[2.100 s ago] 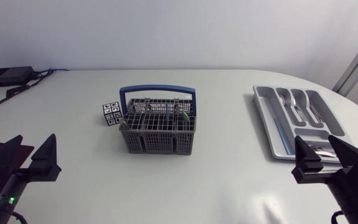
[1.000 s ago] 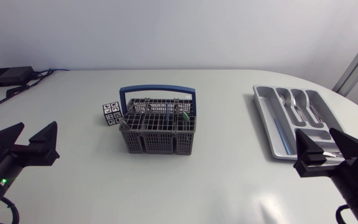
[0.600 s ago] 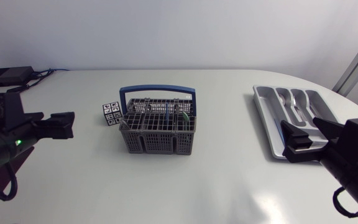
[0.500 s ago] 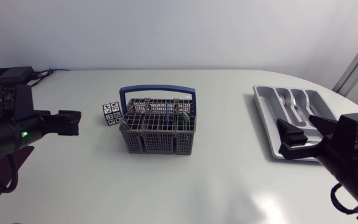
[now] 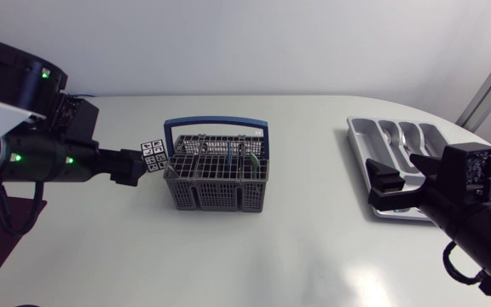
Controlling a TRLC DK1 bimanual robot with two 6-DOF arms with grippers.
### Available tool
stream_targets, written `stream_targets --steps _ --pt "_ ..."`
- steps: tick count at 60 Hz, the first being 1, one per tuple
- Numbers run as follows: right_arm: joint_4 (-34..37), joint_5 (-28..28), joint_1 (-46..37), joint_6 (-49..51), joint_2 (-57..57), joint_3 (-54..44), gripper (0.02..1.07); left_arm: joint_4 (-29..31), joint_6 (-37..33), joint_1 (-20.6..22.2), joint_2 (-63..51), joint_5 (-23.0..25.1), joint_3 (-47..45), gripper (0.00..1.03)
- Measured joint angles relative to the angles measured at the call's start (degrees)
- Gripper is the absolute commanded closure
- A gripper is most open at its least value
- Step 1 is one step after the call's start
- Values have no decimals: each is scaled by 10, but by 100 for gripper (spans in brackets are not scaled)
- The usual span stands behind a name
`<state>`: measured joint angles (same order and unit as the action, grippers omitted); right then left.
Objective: Transfer all utensils from the basket to the drawer tray.
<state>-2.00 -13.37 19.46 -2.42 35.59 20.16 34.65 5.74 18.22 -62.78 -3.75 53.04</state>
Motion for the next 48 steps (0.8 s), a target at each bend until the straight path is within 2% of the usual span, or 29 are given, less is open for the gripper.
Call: stream_targets --steps 7,18,30,34,39,48 --pt "21 0 0 -8 15 16 7 14 -37 2 -38 0 45 10" --pt "93 3 17 -10 48 56 7 28 -166 5 -93 -2 94 7" --pt "179 28 19 3 92 112 7 28 -291 19 -110 -2 108 7" --pt "195 49 19 24 105 124 7 22 -336 30 -110 -2 107 7" --pt "219 99 19 57 107 129 7 -17 -395 41 -108 -2 99 7" --pt "264 154 21 127 100 132 7 -46 -507 45 -103 -2 80 7"
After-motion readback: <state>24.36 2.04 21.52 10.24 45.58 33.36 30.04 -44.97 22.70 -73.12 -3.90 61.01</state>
